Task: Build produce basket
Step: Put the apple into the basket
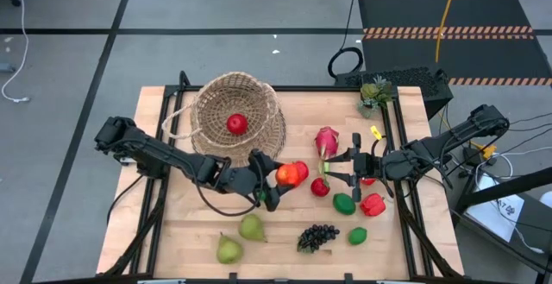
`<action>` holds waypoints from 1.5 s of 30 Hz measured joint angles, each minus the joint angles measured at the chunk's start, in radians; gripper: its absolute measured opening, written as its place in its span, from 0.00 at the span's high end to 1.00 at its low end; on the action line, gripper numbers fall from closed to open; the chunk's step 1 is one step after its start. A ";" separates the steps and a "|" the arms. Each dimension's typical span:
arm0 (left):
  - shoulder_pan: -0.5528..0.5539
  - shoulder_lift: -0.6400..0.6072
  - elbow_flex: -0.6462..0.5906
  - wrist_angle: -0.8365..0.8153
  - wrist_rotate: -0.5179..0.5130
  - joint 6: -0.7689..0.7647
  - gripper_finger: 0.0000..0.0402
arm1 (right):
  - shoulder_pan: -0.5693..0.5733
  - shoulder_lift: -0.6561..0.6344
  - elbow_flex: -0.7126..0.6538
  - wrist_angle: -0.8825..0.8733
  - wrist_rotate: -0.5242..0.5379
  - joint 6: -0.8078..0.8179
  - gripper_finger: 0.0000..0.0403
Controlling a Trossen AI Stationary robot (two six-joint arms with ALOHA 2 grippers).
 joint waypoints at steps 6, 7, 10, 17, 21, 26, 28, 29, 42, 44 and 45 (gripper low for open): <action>0.000 -0.009 0.000 0.013 0.003 0.047 0.13 | 0.000 0.000 0.000 0.000 0.000 0.000 0.64; 0.000 -0.016 0.000 0.013 0.005 0.066 0.13 | 0.000 0.000 0.000 0.000 0.000 0.000 0.64; 0.000 -0.050 0.000 0.002 0.008 0.096 0.13 | 0.000 0.000 0.000 0.000 0.000 0.000 0.64; 0.015 -0.163 0.000 -0.137 -0.038 0.139 0.13 | 0.000 0.000 0.001 0.000 0.000 -0.018 0.64; 0.043 -0.232 0.001 -0.226 -0.106 0.158 0.13 | 0.000 0.000 0.001 0.000 0.000 -0.018 0.64; 0.094 -0.303 0.001 -0.335 -0.137 0.158 0.13 | 0.000 0.000 0.001 0.000 0.000 -0.018 0.64; 0.121 -0.322 0.001 -0.363 -0.142 0.161 0.13 | 0.000 0.000 0.000 0.000 0.000 -0.018 0.64; 0.136 -0.328 0.002 -0.372 -0.143 0.161 0.13 | 0.000 0.000 0.001 0.000 0.000 -0.018 0.64; 0.342 -0.337 0.001 -0.581 -0.142 0.158 0.13 | 0.000 0.000 0.000 0.000 0.000 -0.018 0.64; 0.372 -0.335 0.001 -0.596 -0.142 0.159 0.13 | 0.000 0.000 0.000 0.000 0.000 -0.019 0.64; 0.387 -0.335 0.001 -0.602 -0.142 0.163 0.13 | 0.000 0.000 0.001 0.000 0.000 -0.022 0.64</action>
